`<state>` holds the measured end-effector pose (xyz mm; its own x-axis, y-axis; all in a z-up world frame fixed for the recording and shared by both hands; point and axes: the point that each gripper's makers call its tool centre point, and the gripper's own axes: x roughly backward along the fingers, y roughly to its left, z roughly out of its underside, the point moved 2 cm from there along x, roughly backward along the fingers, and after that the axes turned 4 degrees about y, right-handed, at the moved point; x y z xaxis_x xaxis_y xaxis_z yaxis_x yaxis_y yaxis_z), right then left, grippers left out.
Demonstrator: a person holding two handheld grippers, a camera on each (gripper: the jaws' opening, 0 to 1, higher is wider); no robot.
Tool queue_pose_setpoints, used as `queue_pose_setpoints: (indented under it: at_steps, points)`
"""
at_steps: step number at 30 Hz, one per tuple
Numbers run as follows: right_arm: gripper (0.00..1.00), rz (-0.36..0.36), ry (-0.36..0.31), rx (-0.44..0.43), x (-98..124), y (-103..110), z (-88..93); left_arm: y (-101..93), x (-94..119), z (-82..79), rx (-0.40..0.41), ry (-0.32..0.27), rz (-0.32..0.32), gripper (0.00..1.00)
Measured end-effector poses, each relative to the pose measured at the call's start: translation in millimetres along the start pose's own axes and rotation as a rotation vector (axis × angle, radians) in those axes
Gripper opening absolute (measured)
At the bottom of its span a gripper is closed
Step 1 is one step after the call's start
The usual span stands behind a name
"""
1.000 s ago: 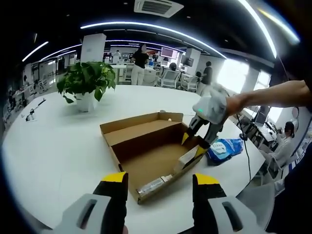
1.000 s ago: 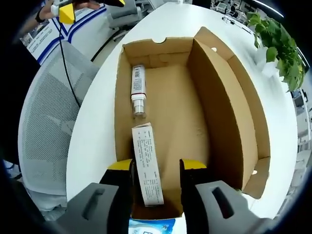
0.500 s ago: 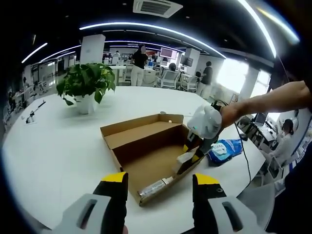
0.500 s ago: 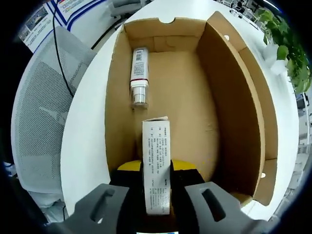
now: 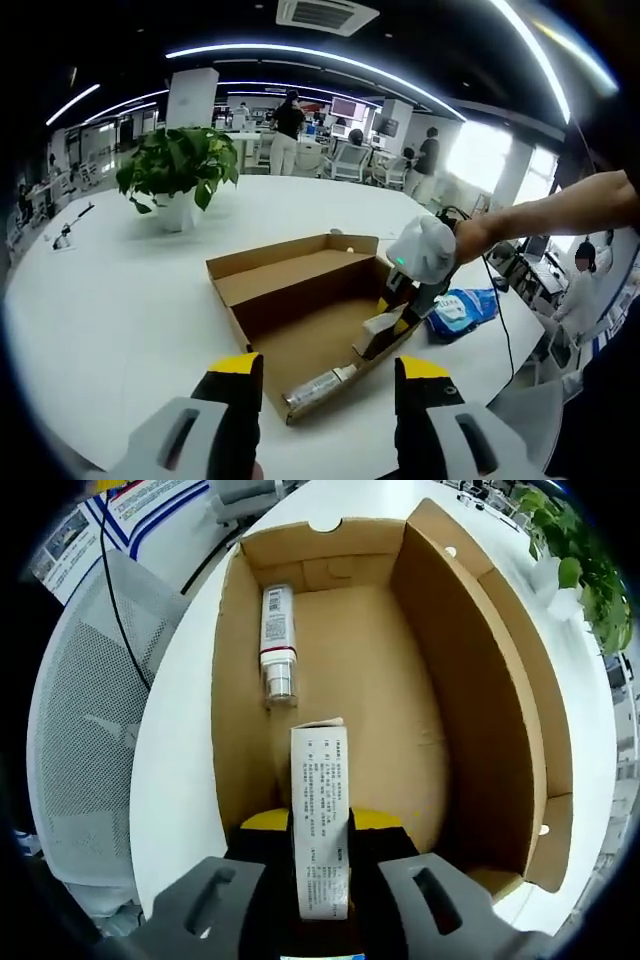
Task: Operate the shoe box by opening the lid, removing the specified soft item, and placing it in the target area until the item is outside and the box remains undamaged.
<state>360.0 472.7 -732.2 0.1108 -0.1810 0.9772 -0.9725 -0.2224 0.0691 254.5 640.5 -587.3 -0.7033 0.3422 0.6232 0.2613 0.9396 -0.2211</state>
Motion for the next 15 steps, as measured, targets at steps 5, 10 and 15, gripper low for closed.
queue_pose_setpoints:
  at_steps: [5,10,15]
  points:
    - [0.18,0.017,-0.031,-0.019,10.3,-8.2,0.0,3.1,-1.6,-1.4,0.008,-0.003,0.000,0.53]
    - [0.18,0.037,-0.059,-0.023,23.2,-15.3,-2.2,3.0,-4.3,-3.2,0.007,-0.002,0.005,0.53]
    - [0.18,0.061,-0.087,-0.014,43.7,-19.8,-10.1,5.9,-9.9,-9.5,-0.001,-0.004,0.014,0.53]
